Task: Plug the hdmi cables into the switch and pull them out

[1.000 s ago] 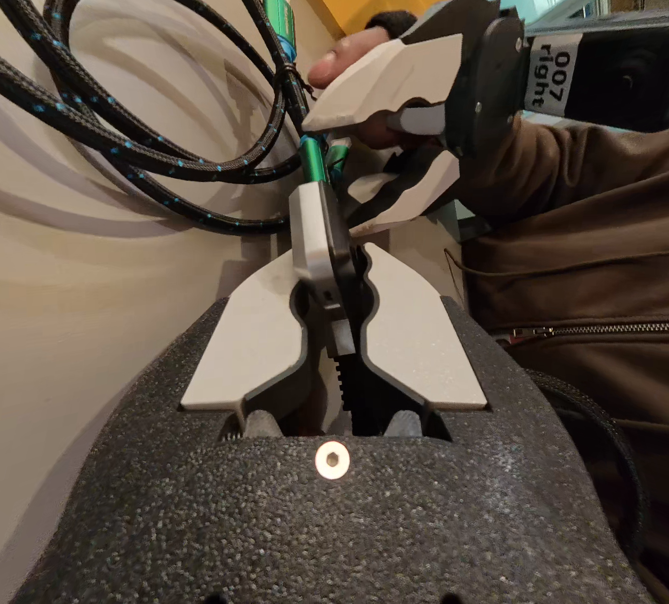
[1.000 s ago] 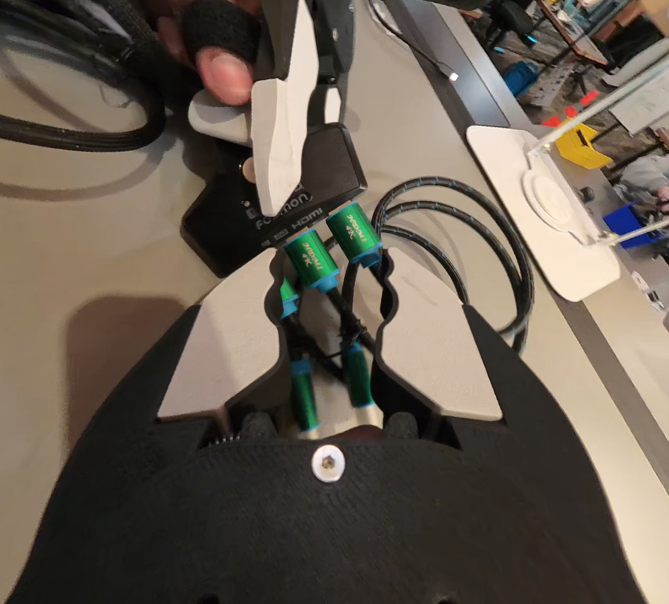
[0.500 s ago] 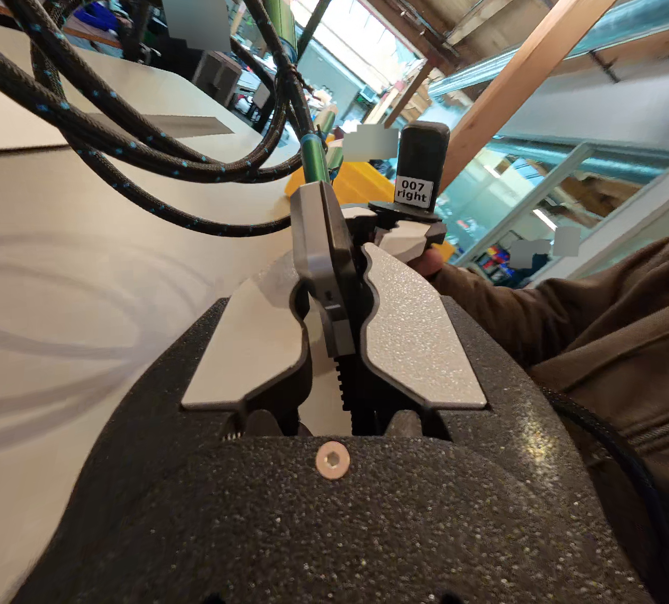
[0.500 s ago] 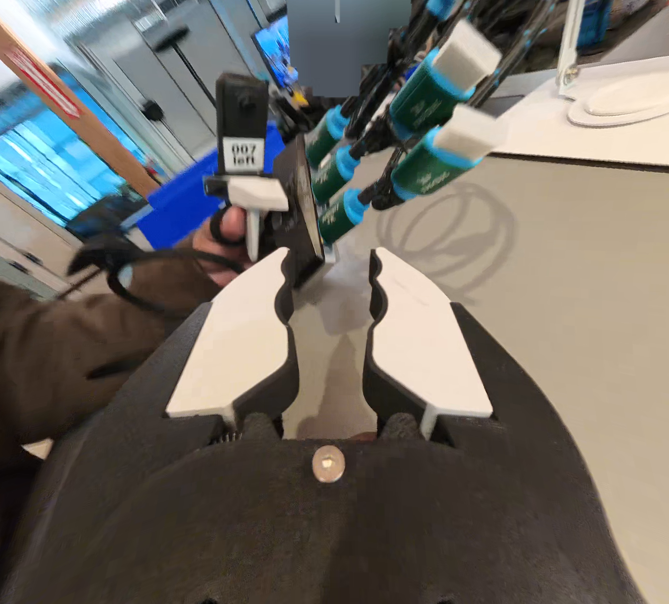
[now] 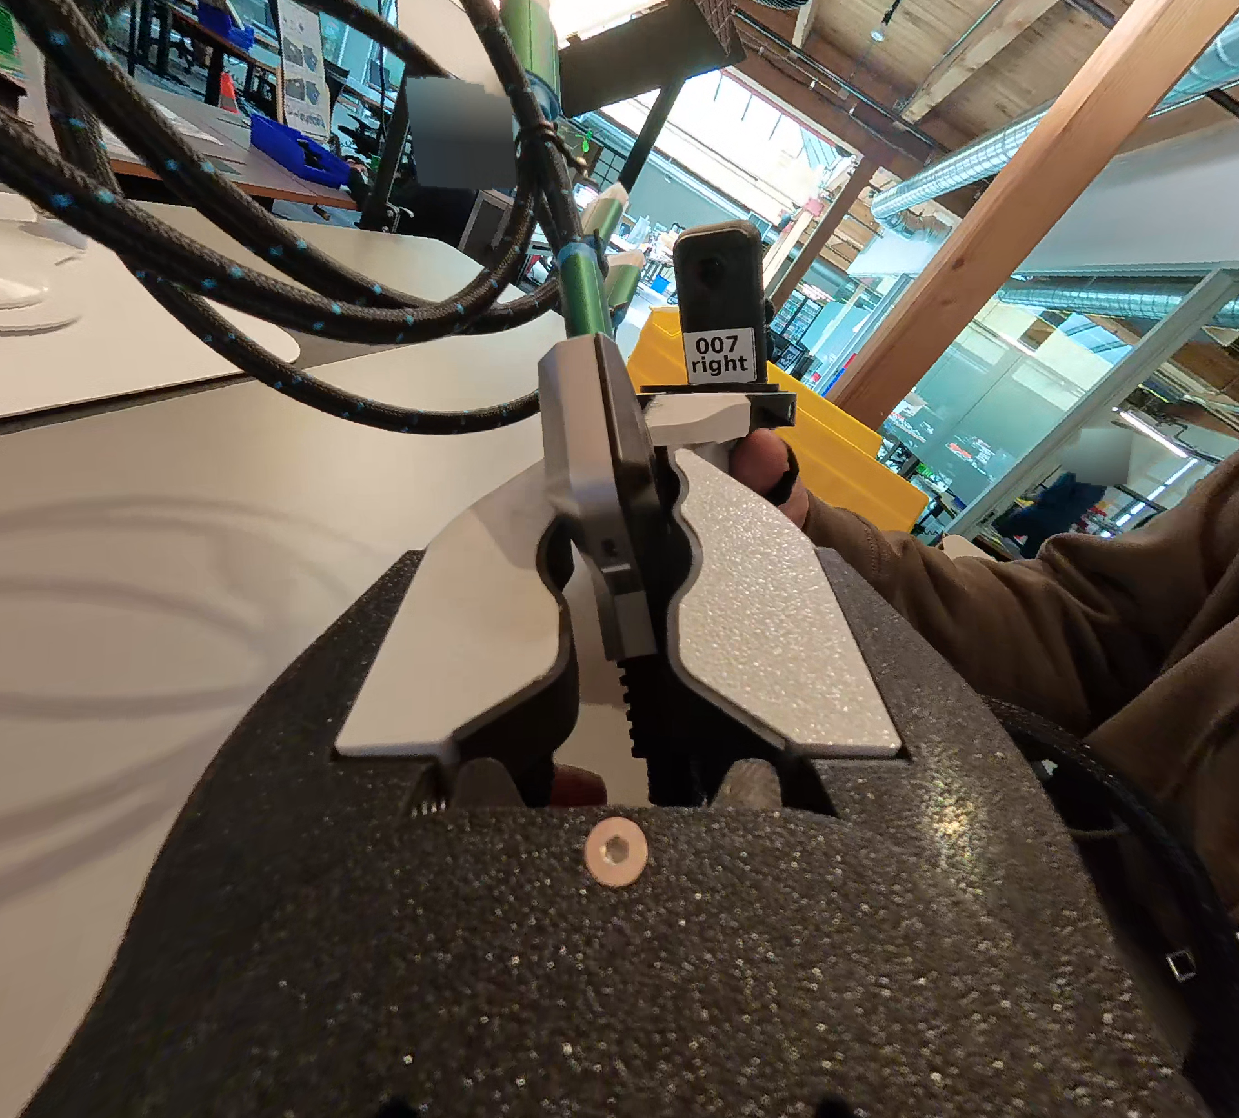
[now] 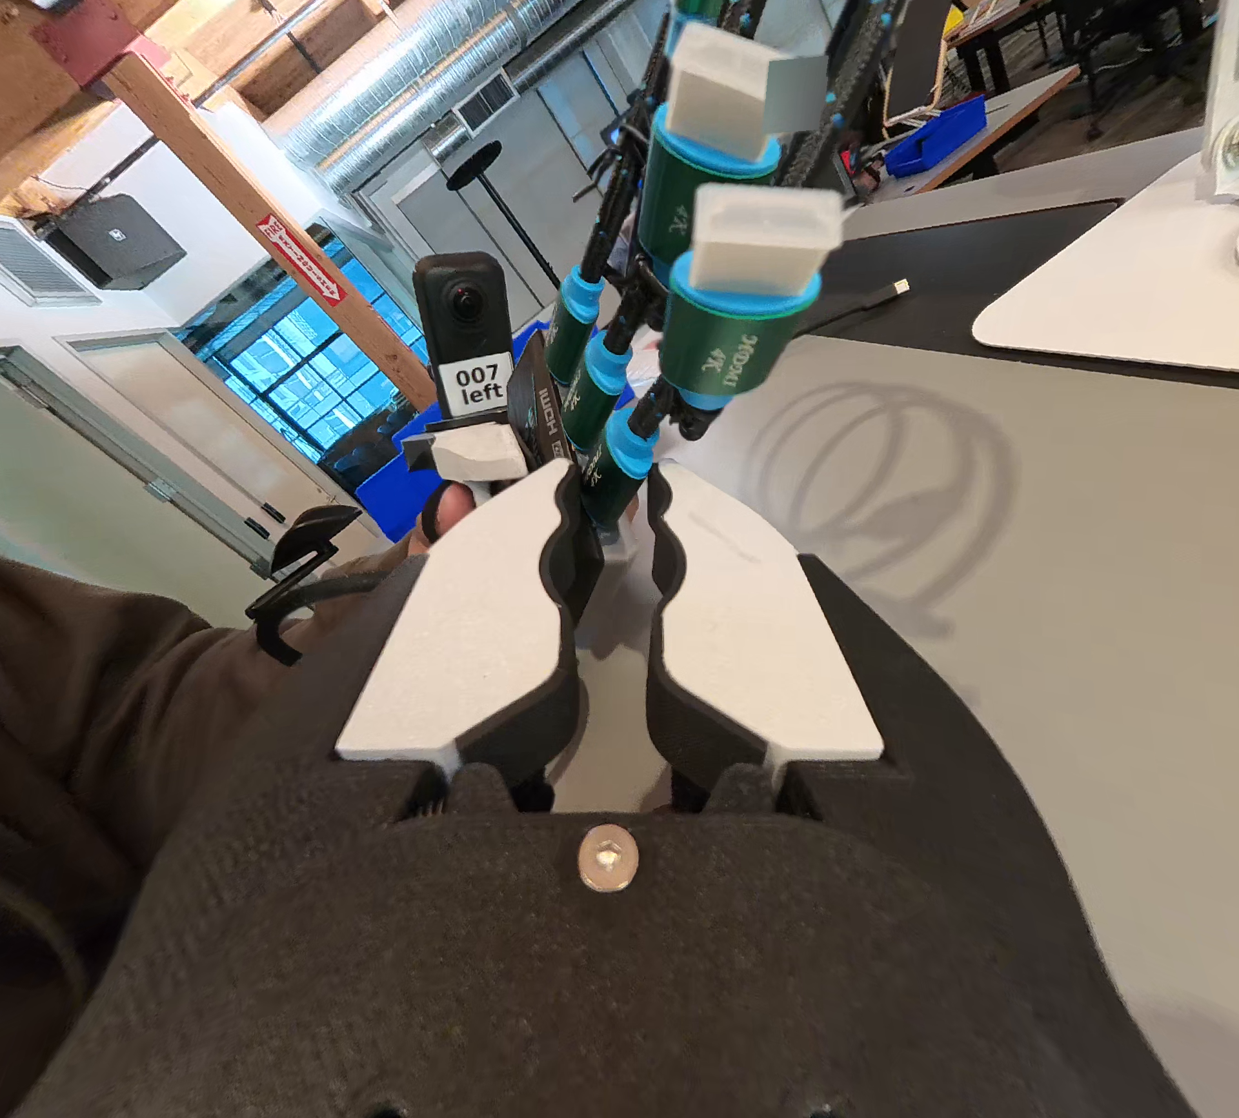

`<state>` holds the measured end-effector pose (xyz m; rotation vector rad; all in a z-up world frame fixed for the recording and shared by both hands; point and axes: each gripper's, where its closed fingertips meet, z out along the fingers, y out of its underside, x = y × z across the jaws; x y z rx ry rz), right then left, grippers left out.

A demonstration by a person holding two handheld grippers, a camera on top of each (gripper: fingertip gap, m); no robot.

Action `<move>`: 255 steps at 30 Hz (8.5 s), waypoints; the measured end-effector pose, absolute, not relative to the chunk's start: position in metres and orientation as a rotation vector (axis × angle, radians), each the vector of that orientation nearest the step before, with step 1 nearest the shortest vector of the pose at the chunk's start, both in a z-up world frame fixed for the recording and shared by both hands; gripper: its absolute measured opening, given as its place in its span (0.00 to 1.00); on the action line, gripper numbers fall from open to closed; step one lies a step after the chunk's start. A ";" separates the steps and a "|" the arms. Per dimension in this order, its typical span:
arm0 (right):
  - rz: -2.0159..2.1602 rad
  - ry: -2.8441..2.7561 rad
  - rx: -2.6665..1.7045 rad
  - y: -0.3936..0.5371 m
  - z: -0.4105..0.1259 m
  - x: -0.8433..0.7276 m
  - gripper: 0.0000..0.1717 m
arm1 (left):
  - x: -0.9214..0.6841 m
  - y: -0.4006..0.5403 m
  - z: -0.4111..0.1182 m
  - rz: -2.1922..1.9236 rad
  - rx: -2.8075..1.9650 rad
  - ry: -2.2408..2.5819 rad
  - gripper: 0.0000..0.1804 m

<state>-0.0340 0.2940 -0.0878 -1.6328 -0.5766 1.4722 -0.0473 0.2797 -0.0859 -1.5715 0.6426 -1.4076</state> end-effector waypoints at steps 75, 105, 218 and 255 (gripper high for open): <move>1.783 -0.332 -1.547 0.288 -0.073 -0.021 0.08 | -0.018 0.267 -0.086 -1.543 -1.579 0.616 0.13; 1.779 -0.334 -1.553 0.290 -0.074 -0.017 0.08 | -0.019 0.270 -0.084 -1.501 -1.554 0.591 0.13; 0.347 -0.431 -2.233 0.123 -0.015 0.205 0.29 | -0.058 0.293 -0.095 -1.528 -1.672 0.487 0.13; 1.794 -0.523 -1.600 0.283 -0.079 -0.039 0.06 | -0.025 0.255 -0.100 -1.585 -1.688 0.790 0.12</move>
